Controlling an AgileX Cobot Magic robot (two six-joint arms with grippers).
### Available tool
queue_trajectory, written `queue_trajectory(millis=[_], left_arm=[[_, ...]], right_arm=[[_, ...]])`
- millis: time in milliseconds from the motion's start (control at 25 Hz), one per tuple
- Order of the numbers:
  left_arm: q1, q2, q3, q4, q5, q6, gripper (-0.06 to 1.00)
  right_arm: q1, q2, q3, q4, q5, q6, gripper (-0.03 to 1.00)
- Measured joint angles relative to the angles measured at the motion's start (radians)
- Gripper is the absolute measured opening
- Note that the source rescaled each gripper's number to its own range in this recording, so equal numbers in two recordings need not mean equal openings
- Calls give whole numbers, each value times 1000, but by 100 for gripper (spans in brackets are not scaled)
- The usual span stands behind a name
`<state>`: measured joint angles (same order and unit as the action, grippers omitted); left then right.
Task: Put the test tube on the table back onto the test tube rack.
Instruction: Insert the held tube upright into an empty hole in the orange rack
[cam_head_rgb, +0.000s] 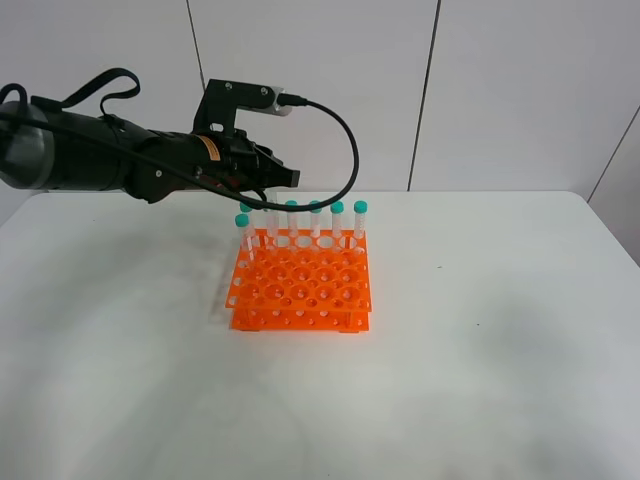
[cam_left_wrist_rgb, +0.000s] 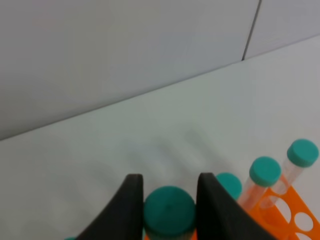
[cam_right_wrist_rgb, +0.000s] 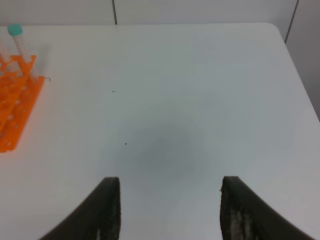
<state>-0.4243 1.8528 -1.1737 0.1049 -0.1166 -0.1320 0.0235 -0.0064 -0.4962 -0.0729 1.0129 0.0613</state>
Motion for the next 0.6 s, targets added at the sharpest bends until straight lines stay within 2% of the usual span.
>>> queue_trajectory(millis=[360,600], left_arm=[[8,5,71,0,-122,0,0],[8,5,79,1,-149,0,0]], right_arm=[[0,0,0,0,0,0,59],[0,0,0,0,0,0,59]])
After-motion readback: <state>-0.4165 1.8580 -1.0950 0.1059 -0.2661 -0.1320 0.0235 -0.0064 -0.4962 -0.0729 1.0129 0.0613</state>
